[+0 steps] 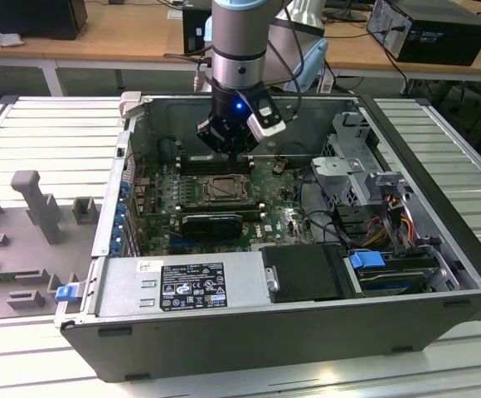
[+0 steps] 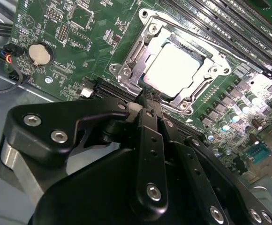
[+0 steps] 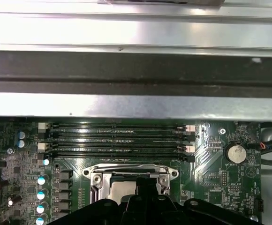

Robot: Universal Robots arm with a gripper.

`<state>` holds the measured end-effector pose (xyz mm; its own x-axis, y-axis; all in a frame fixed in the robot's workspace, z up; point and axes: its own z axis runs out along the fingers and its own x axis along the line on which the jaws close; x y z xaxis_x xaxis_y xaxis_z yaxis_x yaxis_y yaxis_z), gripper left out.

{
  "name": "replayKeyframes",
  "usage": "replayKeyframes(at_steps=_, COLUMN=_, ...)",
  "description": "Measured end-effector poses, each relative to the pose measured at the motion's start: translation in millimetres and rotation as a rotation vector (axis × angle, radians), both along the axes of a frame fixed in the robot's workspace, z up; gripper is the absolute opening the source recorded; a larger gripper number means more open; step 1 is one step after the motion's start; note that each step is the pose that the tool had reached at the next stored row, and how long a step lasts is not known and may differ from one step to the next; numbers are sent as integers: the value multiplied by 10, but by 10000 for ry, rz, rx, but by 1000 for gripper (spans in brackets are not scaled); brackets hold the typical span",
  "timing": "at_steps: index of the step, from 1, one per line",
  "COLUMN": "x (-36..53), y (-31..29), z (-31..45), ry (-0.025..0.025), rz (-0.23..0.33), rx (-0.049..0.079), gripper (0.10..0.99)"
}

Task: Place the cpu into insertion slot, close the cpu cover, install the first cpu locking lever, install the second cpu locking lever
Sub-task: 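Install the second cpu locking lever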

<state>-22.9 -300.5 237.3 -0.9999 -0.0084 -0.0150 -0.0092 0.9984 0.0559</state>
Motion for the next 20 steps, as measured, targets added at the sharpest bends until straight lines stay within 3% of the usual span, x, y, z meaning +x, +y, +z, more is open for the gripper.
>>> replayKeyframes(at_steps=15, x=0, y=-64, z=0, ry=0, rz=-1, rx=-39, gripper=106)
replayKeyframes(at_steps=20, x=0, y=-64, z=83, ry=0, rz=1, rx=-39, gripper=106)
